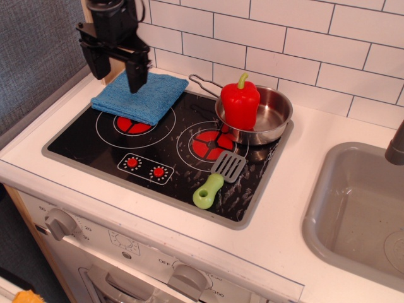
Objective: Slide the blue cloth to the front.
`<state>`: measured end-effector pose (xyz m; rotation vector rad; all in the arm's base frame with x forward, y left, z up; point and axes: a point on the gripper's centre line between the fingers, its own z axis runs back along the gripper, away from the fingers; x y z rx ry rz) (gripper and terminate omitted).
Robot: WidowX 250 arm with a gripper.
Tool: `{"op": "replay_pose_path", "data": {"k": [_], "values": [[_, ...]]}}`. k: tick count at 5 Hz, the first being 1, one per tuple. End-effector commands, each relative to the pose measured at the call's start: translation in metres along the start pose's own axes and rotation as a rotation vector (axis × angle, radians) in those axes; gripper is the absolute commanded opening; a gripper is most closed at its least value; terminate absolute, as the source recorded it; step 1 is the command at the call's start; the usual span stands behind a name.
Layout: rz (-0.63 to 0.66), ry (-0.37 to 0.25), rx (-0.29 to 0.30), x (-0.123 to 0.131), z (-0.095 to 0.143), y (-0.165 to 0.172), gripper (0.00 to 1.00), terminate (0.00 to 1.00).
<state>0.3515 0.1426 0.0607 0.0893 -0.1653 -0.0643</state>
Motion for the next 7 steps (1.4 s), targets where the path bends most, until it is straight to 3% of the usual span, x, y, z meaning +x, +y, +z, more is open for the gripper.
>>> {"op": "replay_pose_path", "data": {"k": [1, 2, 4, 7], "values": [[0.029, -0.052, 0.018, 0.013, -0.025, 0.021, 1.00, 0.00], [0.015, -0.021, -0.023, 0.018, -0.042, 0.013, 1.00, 0.00], [-0.017, 0.043, -0.015, 0.009, -0.047, 0.000, 1.00, 0.00], [-0.043, 0.123, -0.023, -0.061, -0.041, -0.007, 1.00, 0.00]]}}
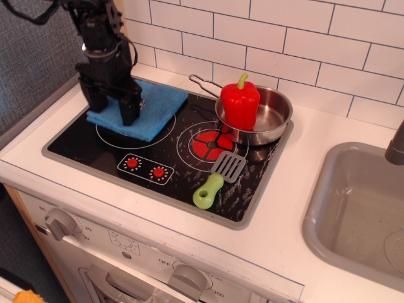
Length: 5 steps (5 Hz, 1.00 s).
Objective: Slide the blue cloth to the front.
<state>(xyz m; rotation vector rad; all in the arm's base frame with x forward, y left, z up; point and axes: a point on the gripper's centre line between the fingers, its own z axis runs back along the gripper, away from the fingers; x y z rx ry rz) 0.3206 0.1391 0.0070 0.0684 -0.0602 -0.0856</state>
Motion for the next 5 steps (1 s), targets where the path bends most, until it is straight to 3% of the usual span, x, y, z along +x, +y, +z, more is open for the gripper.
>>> {"op": "replay_pose_path", "data": {"k": [1, 3, 4, 5], "values": [[-0.030, 0.063, 0.016, -0.048, 0.001, 0.007, 1.00, 0.00], [-0.069, 0.109, 0.051, -0.074, 0.005, -0.001, 1.00, 0.00], [-0.086, 0.077, 0.048, -0.070, 0.011, -0.009, 1.00, 0.00], [-0.037, -0.057, -0.042, -0.062, 0.034, -0.015, 1.00, 0.00]]}}
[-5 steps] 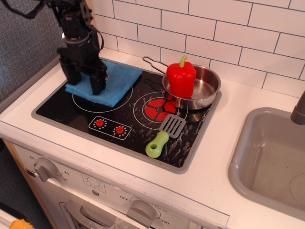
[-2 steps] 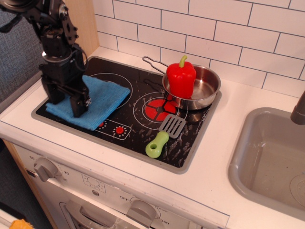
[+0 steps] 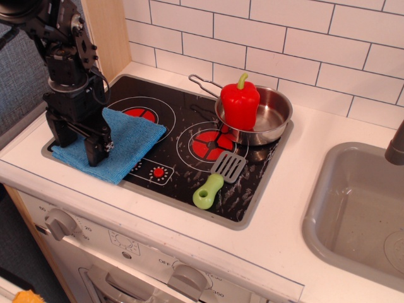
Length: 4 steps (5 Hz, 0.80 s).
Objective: Slide the blue cloth to the front.
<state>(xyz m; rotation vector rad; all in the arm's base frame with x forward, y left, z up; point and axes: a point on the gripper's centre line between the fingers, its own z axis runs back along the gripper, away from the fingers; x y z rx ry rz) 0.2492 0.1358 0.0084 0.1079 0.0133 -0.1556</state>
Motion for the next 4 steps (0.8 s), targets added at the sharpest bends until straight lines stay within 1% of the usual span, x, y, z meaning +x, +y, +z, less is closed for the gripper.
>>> {"op": "replay_pose_path", "data": {"k": [1, 2, 3, 4], "values": [[0.075, -0.253, -0.067, 0.006, 0.074, -0.001, 1.00, 0.00], [0.104, -0.266, -0.060, -0.002, 0.098, 0.001, 1.00, 0.00], [0.114, -0.220, -0.034, -0.008, 0.108, 0.001, 1.00, 0.00], [0.116, -0.147, -0.039, -0.007, 0.108, -0.002, 1.00, 0.00]]}}
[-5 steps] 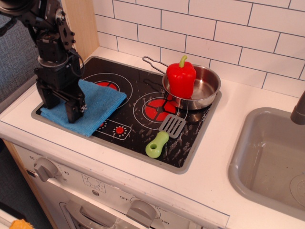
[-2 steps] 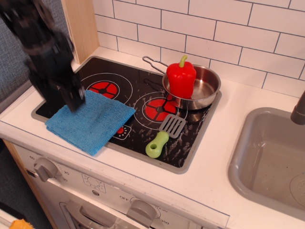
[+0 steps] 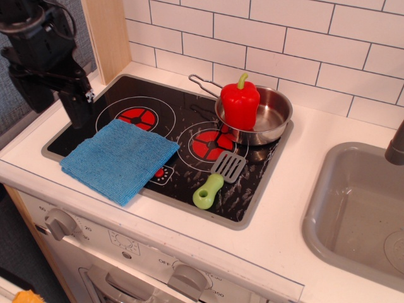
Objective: Slide the blue cloth to the front.
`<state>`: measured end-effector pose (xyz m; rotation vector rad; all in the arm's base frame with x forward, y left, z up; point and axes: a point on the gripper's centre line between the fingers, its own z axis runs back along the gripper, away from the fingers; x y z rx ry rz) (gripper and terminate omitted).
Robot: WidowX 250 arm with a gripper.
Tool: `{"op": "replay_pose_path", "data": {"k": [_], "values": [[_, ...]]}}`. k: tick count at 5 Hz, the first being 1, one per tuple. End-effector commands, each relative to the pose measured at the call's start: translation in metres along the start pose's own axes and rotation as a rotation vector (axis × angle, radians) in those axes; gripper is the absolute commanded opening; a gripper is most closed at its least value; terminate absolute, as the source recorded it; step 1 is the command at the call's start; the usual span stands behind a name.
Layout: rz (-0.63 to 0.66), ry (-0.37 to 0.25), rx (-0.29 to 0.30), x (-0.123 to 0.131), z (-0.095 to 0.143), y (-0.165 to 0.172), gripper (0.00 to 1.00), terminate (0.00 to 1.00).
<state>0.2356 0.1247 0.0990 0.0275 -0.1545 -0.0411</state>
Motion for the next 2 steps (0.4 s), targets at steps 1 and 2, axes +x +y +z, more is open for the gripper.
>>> {"op": "replay_pose_path", "data": {"k": [1, 2], "values": [[-0.008, 0.018, 0.030, 0.0097, 0.0151, -0.0009, 1.00, 0.00], [-0.008, 0.018, 0.030, 0.0097, 0.0151, -0.0009, 1.00, 1.00]]}}
